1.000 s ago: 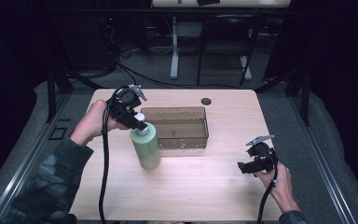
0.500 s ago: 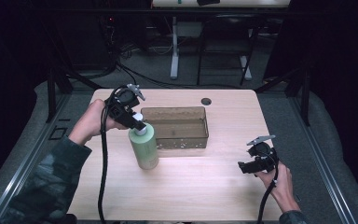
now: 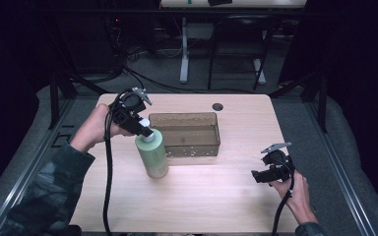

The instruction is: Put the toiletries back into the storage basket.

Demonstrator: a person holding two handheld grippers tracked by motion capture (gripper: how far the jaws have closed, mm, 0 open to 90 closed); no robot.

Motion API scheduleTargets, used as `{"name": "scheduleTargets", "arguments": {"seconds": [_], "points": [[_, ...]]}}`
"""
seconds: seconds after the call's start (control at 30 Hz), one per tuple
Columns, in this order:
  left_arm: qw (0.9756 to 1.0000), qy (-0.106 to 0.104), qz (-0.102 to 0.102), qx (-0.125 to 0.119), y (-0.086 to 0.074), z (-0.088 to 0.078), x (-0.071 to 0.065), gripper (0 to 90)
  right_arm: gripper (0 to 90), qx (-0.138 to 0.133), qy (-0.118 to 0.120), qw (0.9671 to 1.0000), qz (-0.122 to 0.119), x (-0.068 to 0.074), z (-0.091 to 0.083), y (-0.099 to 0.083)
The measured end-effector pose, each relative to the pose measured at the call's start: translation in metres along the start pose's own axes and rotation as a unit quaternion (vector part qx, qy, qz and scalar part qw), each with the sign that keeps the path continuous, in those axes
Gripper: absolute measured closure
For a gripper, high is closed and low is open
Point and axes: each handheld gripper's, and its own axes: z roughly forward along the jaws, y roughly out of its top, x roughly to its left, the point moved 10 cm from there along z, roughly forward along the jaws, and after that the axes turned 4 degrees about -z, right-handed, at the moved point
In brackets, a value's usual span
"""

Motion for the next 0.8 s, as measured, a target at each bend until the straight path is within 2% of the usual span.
{"name": "scheduleTargets", "arguments": {"seconds": [0.33, 0.8], "points": [[0.9999, 0.01, 0.008, -0.001, 0.006, -0.016, -0.002, 62.8, 13.8, -0.002, 0.001, 1.0, -0.005, 0.001, 0.0, 0.001], [0.9998, 0.011, 0.015, 0.004, 0.013, -0.023, -0.002, 62.9, 12.0, 0.0, 0.006, 1.0, -0.006, 0.002, 0.0, 0.001]]}}
